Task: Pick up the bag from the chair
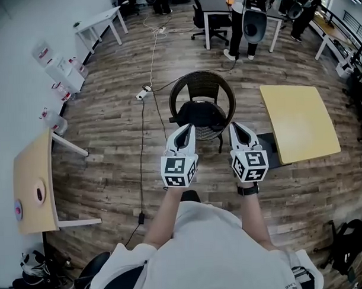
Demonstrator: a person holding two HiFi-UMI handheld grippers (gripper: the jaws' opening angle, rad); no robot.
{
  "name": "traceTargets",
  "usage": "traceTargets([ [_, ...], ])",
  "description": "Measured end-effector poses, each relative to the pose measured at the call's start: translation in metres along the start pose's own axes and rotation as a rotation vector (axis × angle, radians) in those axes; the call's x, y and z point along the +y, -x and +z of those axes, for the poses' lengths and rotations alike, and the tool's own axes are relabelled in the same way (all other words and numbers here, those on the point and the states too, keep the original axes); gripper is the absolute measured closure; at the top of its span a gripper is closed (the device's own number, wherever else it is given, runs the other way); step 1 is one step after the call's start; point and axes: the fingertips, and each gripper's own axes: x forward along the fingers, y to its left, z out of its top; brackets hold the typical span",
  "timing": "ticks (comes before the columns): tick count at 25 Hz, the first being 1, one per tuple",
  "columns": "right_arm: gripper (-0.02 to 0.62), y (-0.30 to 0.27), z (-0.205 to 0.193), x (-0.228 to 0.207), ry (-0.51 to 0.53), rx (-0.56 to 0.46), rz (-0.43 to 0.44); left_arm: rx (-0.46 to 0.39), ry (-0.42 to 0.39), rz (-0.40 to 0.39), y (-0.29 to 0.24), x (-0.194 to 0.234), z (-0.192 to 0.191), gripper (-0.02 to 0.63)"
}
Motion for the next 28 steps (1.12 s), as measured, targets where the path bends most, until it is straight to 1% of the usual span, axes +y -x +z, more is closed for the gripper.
traceTargets([
  [4,0.585,-0.011,-0.008,-0.006,-0.005,-0.002,-0.018,0.019,-0.006,0.009,-0.011,0.008,-0.007,0.601],
  [8,0.586,-0.034,-0.01,-0.011,-0.009,0.005,-0.026,0.008,0.001,0.002,-0.034,0.023,-0.009,0.601],
  [11,0.586,-0.06,-0.008,-0.017,-0.006,0.021,-0.029,0.002,0.019,-0.011,-0.057,0.037,-0.009,0.601],
  [13,0.585,-0.084,-0.009,-0.021,-0.009,0.05,-0.023,0.0,0.027,-0.022,-0.077,0.049,-0.007,0.601],
  [15,0.585,-0.111,-0.006,-0.022,-0.002,0.072,-0.006,-0.004,0.017,-0.03,-0.099,0.064,-0.002,0.601],
  [18,0.585,-0.152,0.007,-0.018,0.031,0.072,0.029,-0.027,0.008,-0.024,-0.131,0.091,0.012,0.601],
  [21,0.586,-0.192,0.013,-0.017,0.062,0.073,0.03,-0.038,0.022,-0.02,-0.159,0.122,0.02,0.601],
  [23,0.586,-0.216,0.007,-0.014,0.066,0.09,0.027,-0.027,0.03,-0.026,-0.175,0.142,0.016,0.601],
  [28,0.585,-0.269,-0.01,-0.011,0.042,0.127,0.012,0.033,0.053,-0.046,-0.208,0.19,-0.009,0.601],
])
